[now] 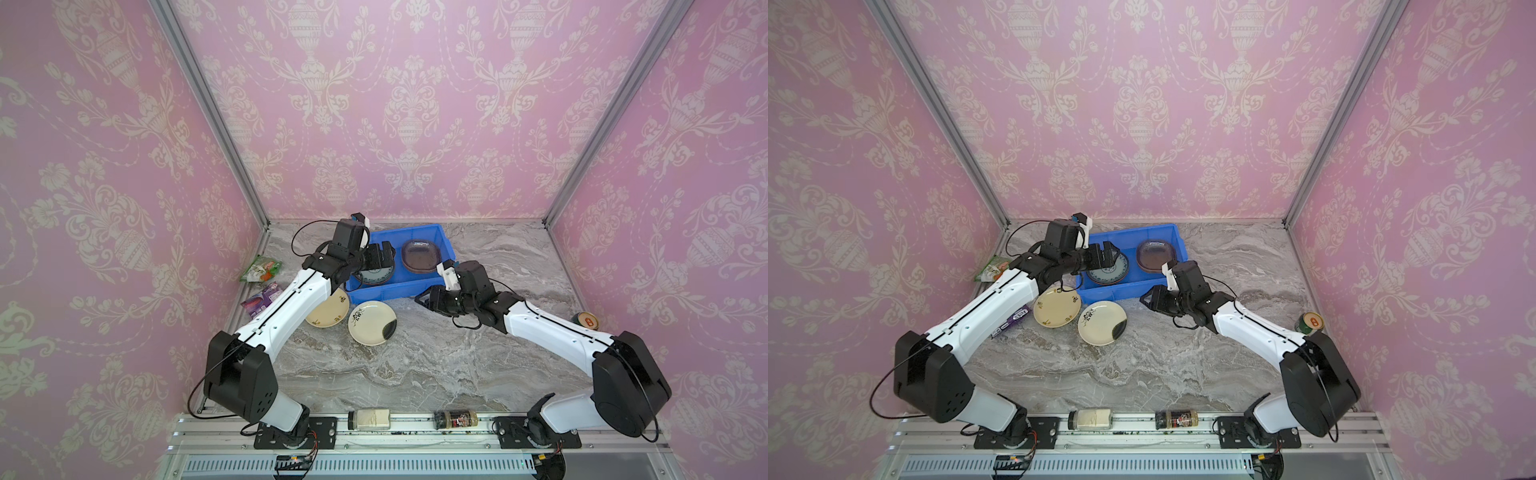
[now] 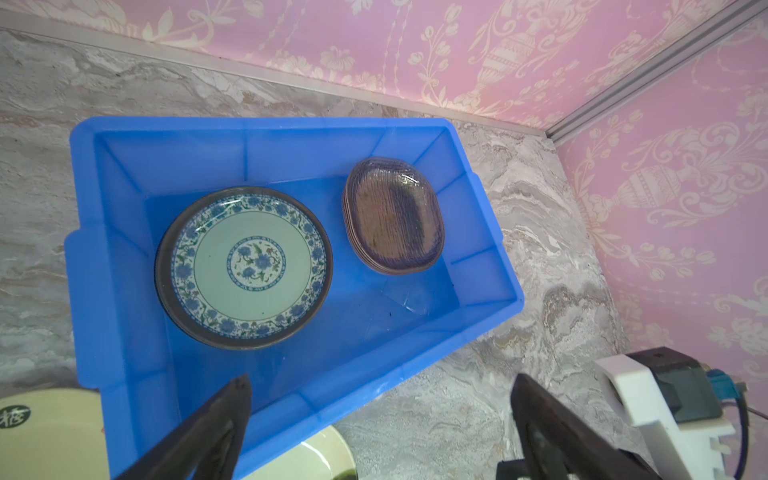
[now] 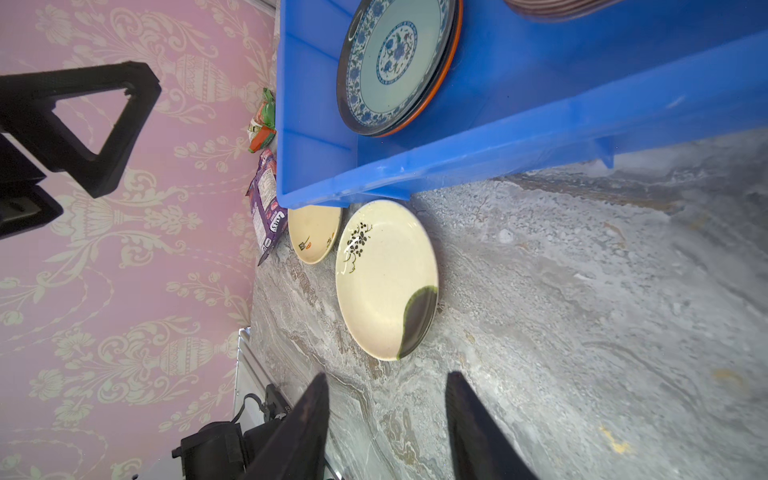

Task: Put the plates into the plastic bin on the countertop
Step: 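Open and raise the left gripper while the right reaches toward the cream plate, then close the right gripper on the rim of the cream plate with black flowers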

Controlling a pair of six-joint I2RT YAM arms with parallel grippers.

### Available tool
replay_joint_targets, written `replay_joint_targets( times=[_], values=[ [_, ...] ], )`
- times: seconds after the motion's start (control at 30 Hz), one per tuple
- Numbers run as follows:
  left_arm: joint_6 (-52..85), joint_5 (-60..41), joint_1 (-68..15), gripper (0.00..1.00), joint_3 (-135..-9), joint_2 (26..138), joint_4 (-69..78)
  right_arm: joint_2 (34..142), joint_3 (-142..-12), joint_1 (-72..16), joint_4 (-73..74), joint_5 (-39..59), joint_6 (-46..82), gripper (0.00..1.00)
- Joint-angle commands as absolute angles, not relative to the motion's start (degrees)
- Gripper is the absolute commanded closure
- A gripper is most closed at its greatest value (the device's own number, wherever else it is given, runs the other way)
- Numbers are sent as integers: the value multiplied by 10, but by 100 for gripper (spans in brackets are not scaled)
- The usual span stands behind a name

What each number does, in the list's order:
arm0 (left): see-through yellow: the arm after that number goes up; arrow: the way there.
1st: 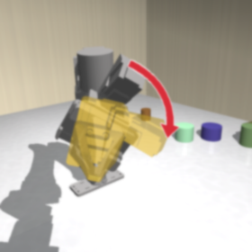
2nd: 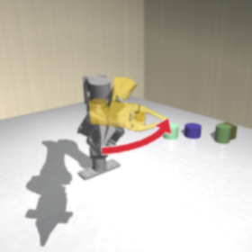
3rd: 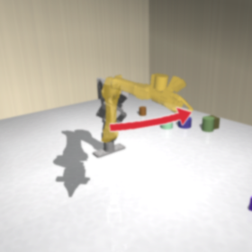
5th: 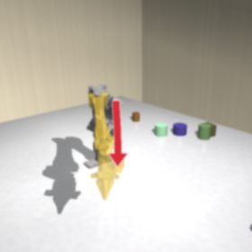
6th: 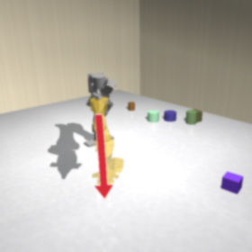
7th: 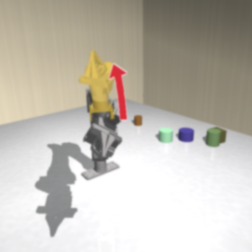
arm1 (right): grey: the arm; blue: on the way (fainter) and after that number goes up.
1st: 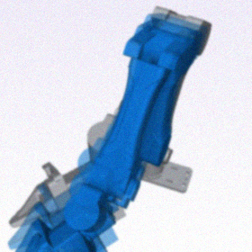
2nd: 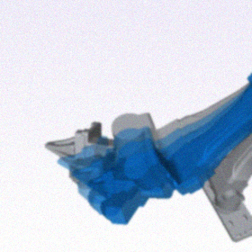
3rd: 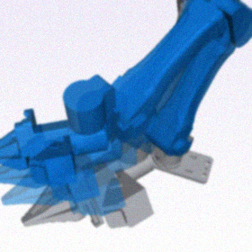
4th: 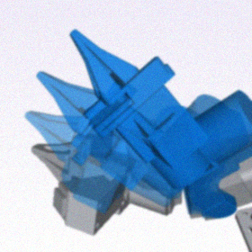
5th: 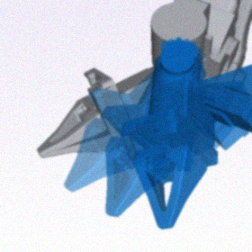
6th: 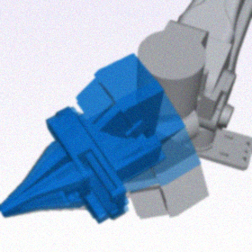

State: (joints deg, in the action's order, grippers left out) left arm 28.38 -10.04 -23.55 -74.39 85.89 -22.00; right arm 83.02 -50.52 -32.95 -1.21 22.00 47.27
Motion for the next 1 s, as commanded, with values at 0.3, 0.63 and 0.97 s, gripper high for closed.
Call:
replay_joint_targets(
  times=[0.3, 0.63, 0.97],
  values=[
    [308, -167, -240, 1, -587, 718, -184, 942, -493, -392, 95, 213, 534, 62],
    [333, -183, -240, 1, -517, 686, -131, 996, -482, -411, 121, 215, 558, 65],
    [341, -192, -240, 1, -497, 691, -108, 1035, -490, -411, 144, 226, 567, 68]
  ],
)
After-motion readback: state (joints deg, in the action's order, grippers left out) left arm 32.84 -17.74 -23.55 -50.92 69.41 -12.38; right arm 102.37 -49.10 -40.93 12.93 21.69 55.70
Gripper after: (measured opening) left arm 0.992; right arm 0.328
